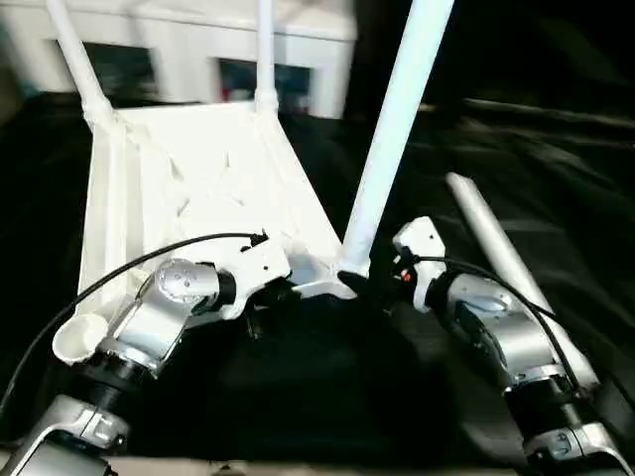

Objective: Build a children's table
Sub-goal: Rotate leg to tighten

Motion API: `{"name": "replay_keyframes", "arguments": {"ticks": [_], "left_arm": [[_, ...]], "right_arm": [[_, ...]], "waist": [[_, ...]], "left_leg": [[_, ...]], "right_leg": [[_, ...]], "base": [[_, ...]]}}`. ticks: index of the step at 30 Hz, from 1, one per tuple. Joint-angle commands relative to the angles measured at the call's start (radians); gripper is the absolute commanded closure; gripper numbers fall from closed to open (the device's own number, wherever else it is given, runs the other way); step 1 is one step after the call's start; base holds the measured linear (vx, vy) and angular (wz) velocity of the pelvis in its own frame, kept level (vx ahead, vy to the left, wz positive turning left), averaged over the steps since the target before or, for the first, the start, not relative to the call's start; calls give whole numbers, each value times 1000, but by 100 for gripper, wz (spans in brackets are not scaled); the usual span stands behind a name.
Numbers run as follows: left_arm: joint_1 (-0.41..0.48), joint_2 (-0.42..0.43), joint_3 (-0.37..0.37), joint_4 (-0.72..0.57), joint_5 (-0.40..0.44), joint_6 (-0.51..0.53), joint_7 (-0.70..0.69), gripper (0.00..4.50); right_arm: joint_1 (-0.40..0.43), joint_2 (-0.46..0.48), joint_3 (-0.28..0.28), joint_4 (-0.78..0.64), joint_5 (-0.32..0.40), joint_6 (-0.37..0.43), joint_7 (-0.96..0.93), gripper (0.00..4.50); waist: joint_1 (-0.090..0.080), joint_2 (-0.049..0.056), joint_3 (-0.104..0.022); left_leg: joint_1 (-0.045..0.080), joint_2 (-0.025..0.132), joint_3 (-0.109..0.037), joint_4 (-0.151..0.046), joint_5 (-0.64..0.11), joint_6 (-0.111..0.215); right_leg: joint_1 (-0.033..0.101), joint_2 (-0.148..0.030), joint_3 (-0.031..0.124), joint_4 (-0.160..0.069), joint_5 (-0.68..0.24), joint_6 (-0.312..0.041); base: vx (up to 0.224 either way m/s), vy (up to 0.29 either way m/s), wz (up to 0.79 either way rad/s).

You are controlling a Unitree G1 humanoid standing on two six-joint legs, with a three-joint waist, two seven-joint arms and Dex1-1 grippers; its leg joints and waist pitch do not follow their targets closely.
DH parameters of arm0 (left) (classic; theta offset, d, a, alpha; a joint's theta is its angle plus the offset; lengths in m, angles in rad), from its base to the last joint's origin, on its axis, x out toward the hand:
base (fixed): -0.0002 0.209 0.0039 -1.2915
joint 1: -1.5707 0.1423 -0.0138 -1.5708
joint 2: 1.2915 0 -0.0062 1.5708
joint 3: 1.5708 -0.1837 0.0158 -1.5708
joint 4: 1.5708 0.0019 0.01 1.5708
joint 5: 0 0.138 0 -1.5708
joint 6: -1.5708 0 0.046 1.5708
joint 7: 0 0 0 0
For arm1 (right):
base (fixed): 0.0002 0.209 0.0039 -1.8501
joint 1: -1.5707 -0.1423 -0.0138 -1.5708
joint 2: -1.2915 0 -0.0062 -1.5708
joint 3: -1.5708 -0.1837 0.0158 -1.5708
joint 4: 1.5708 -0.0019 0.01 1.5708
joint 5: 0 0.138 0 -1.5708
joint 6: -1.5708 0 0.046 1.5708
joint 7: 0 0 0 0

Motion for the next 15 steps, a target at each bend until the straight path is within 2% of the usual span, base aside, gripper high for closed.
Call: {"name": "replay_keyframes", "arguments": {"ticks": [1,2,3,4,5,6,7,8,9,10,11,12,14,15], "left_arm": [[-2,-5,28,-8,-17,-20,27,450],[0,-5,29,-11,-19,-21,27,450],[3,-1,26,-16,-18,-21,21,450],[3,-1,26,-16,-18,-21,21,450],[5,-2,28,-17,-22,-17,20,450],[5,-2,28,-16,-26,-15,15,450],[6,-1,27,-16,-28,-20,9,450],[6,-1,28,-16,-28,-22,9,450],[7,-3,38,-10,-37,-39,5,450],[7,-2,38,-9,-37,-39,4,450],[6,4,37,-6,-40,-34,-13,450],[6,7,35,-6,-42,-29,-21,450],[9,13,33,-10,-48,-29,-37,450],[11,17,32,-16,-53,-36,-50,450]], "right_arm": [[8,-16,-12,-22,9,6,12,6],[8,-14,-18,-23,20,20,14,6],[6,-10,-33,-22,40,40,17,6],[6,-10,-33,-22,40,40,17,6],[7,-11,-34,-25,43,41,22,6],[9,-14,-33,-29,44,39,28,6],[12,-16,-32,-33,46,36,32,6],[12,-16,-32,-34,46,36,32,6],[15,-18,-31,-37,50,38,36,6],[15,-18,-31,-37,50,38,36,6],[17,-19,-30,-41,52,43,38,6],[17,-20,-30,-43,54,47,38,6],[19,-21,-29,-47,57,50,39,6],[20,-23,-31,-53,62,54,43,6]], "waist": [[-51,21,-99],[-57,16,-105],[-48,-34,-95],[13,-88,-81],[42,-94,-86],[40,-90,-89],[41,-91,-98],[48,-75,-98],[52,-31,-98],[50,-28,-98],[57,-26,-96],[55,-33,-89],[61,-29,-84],[61,-16,-76]], "left_leg": [[220,82,-143,-41,387,674],[253,132,-139,-36,483,667],[192,101,-111,-32,607,546],[8,-60,12,46,342,327],[-33,-89,44,75,165,271],[-50,-71,55,83,95,193],[-52,-62,79,40,165,59],[-46,-60,87,20,209,31],[-23,-7,85,1,190,46],[-24,8,84,-2,175,53],[-11,32,85,-5,138,49],[-5,45,85,-15,87,45],[4,57,87,-22,37,37],[16,83,86,-40,-40,34]], "right_leg": [[-127,47,50,83,-112,-66],[-169,21,92,102,-116,-44],[-177,-49,208,68,97,26],[-32,-74,279,-2,360,88],[8,-70,298,-12,549,105],[18,-85,298,3,764,97],[17,-28,220,68,1215,101],[9,-5,195,84,1324,105],[-15,-9,180,77,1229,73],[-11,-9,173,75,1155,63],[-19,-6,171,64,1006,41],[-22,-9,174,52,843,0],[-30,-16,178,38,673,-47],[-46,-26,175,23,418,-146]], "base": [[150,-85,37],[61,-147,3],[61,-147,3],[-49,-177,-13],[-8,-125,21],[-8,-125,21],[54,-104,18],[-13,-69,-1],[-13,-69,-1],[-31,-58,0],[-10,-78,-1],[-10,-78,-1],[-30,5,2],[-59,9,4]]}}
